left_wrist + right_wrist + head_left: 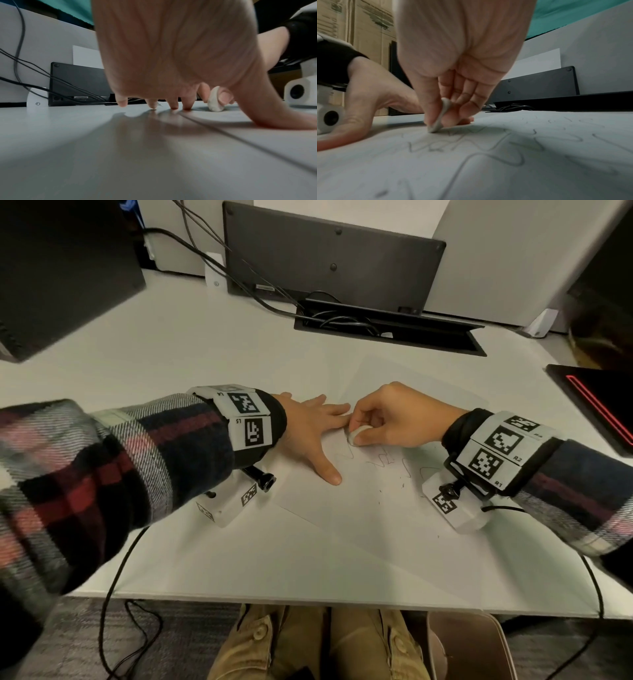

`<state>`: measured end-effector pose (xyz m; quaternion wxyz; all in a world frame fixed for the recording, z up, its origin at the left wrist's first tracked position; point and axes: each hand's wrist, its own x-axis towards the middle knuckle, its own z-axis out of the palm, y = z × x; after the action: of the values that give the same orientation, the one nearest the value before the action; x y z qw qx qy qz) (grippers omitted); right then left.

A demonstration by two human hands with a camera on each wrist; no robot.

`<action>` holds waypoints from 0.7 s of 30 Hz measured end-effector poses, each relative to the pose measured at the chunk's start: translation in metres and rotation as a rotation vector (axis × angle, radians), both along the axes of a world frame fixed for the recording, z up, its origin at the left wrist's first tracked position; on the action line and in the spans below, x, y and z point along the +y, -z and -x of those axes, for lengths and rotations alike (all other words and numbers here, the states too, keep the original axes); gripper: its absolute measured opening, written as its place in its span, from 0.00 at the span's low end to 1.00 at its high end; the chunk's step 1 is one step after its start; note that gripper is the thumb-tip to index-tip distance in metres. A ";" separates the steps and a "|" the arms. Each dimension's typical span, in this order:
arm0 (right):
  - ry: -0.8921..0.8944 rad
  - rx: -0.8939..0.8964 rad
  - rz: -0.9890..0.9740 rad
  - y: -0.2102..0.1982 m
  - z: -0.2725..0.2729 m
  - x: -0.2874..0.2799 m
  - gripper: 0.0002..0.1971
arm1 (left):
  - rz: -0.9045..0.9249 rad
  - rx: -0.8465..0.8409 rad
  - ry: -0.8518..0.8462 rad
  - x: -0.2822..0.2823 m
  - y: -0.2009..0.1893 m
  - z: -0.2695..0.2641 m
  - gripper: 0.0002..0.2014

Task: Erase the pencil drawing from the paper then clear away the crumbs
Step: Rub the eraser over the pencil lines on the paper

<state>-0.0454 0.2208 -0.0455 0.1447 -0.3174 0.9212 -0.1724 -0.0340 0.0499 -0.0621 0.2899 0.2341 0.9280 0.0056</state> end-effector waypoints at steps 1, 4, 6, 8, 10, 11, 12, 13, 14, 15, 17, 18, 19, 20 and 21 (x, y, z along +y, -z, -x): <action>-0.003 -0.047 0.004 -0.001 -0.002 0.000 0.05 | 0.008 -0.004 -0.002 0.000 -0.001 -0.001 0.54; -0.032 -0.157 0.011 -0.002 -0.009 -0.001 0.05 | 0.012 -0.023 -0.018 0.001 -0.004 -0.003 0.53; -0.037 -0.052 0.015 0.000 -0.006 -0.003 0.05 | 0.003 -0.033 -0.021 0.001 -0.004 -0.003 0.53; -0.024 0.028 0.011 0.001 -0.004 -0.006 0.05 | -0.003 -0.043 -0.027 0.000 -0.003 -0.003 0.53; -0.027 -0.015 0.002 0.001 -0.004 -0.005 0.05 | 0.006 -0.049 -0.026 0.001 -0.004 -0.003 0.53; -0.040 -0.066 -0.001 0.000 -0.006 -0.005 0.05 | 0.011 -0.048 -0.025 0.002 -0.005 -0.003 0.53; -0.046 -0.110 0.000 0.000 -0.007 -0.005 0.05 | 0.017 -0.047 -0.024 0.002 -0.005 -0.003 0.53; -0.044 -0.124 0.004 0.000 -0.008 -0.004 0.05 | 0.019 -0.048 -0.023 0.002 -0.005 -0.004 0.53; -0.034 -0.100 0.007 0.000 -0.007 -0.004 0.06 | 0.021 -0.048 -0.022 0.002 -0.005 -0.004 0.53; -0.024 -0.049 0.006 0.000 -0.005 -0.005 0.06 | 0.022 -0.047 -0.021 0.002 -0.005 -0.004 0.53; -0.024 0.014 -0.009 -0.001 -0.006 -0.007 0.06 | 0.027 -0.045 -0.022 0.002 -0.006 -0.004 0.53; -0.036 -0.005 -0.012 -0.001 -0.008 -0.007 0.05 | 0.027 -0.046 -0.021 0.003 -0.006 -0.004 0.53; -0.052 -0.048 -0.016 -0.002 -0.012 -0.007 0.05 | 0.025 -0.047 -0.021 0.003 -0.006 -0.004 0.53; -0.064 -0.088 -0.019 -0.003 -0.015 -0.008 0.04 | 0.024 -0.050 -0.023 0.003 -0.007 -0.004 0.53; -0.067 -0.099 -0.016 -0.003 -0.016 -0.007 0.04 | 0.023 -0.054 -0.025 0.003 -0.007 -0.004 0.53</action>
<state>-0.0298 0.2134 -0.0430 0.1985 -0.3378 0.9031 -0.1757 -0.0299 0.0529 -0.0556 0.3173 0.2188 0.9227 0.0049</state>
